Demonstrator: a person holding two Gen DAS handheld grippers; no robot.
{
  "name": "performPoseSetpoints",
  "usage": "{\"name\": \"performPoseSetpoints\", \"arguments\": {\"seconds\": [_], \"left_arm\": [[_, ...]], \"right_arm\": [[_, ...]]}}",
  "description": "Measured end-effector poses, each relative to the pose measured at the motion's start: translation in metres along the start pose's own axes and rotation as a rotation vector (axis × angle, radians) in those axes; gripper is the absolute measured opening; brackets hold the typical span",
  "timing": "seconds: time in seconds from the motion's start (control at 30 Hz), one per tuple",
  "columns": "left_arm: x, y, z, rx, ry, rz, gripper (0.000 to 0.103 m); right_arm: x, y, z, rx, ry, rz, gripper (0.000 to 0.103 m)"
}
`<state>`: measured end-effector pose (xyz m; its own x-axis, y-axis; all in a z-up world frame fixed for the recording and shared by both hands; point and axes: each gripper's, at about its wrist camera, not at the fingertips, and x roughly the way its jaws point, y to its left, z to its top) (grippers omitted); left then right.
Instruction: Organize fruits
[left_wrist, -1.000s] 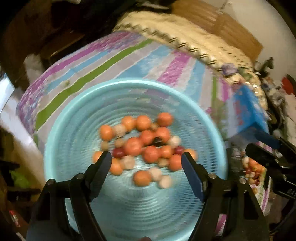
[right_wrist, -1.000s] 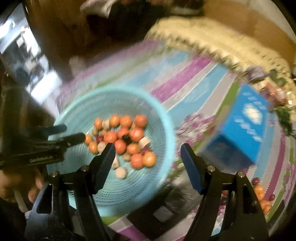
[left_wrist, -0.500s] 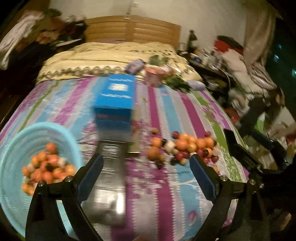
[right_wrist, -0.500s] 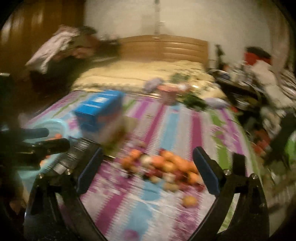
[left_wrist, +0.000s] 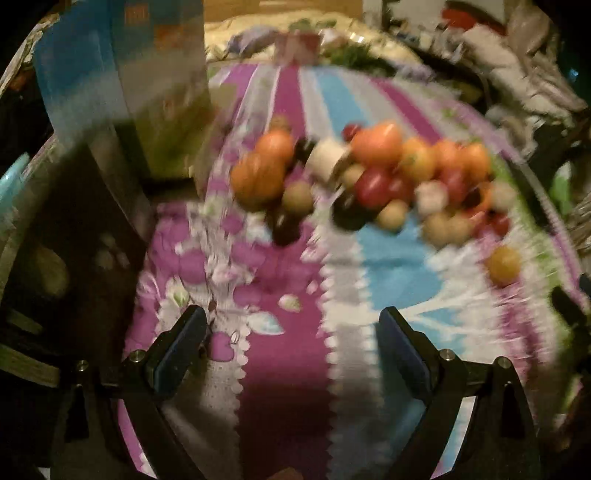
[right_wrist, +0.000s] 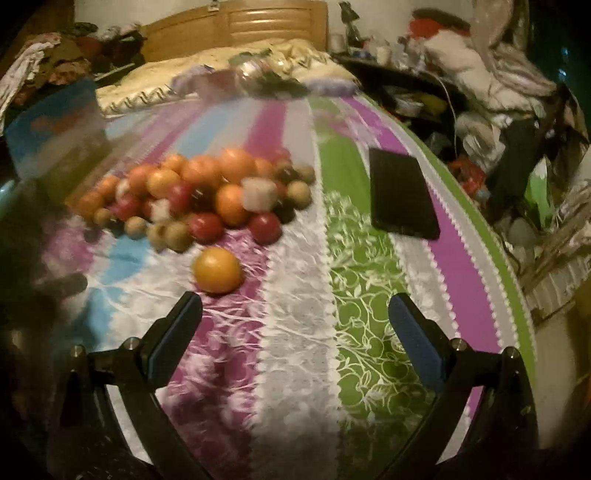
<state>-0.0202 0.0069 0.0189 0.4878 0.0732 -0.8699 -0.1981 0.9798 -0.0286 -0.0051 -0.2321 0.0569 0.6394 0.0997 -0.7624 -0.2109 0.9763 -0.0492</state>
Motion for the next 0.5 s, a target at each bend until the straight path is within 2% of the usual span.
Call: {"name": "performPoseSetpoints", "arguments": {"seconds": [0.03,0.1,0.2,0.27,0.5], "left_arm": [[0.007,0.001,-0.003,-0.001,0.011,0.016,0.095],[0.01,0.004,-0.007,-0.012,-0.016,0.024,0.103],[0.013,0.007,-0.01,-0.035,-0.036,0.022,0.103],[0.013,0.009,-0.011,-0.048,-0.044,0.017,0.103],[0.014,0.013,-0.01,-0.056,-0.047,0.006,0.103]], "right_arm": [[0.005,-0.003,-0.002,0.003,0.009,-0.001,0.101],[0.016,-0.007,-0.008,0.011,0.035,0.0,0.101],[0.028,-0.009,-0.021,0.009,0.07,0.004,0.103],[0.026,-0.008,-0.025,0.001,0.036,0.004,0.103],[0.026,-0.01,-0.027,0.006,0.028,0.013,0.103]]}}
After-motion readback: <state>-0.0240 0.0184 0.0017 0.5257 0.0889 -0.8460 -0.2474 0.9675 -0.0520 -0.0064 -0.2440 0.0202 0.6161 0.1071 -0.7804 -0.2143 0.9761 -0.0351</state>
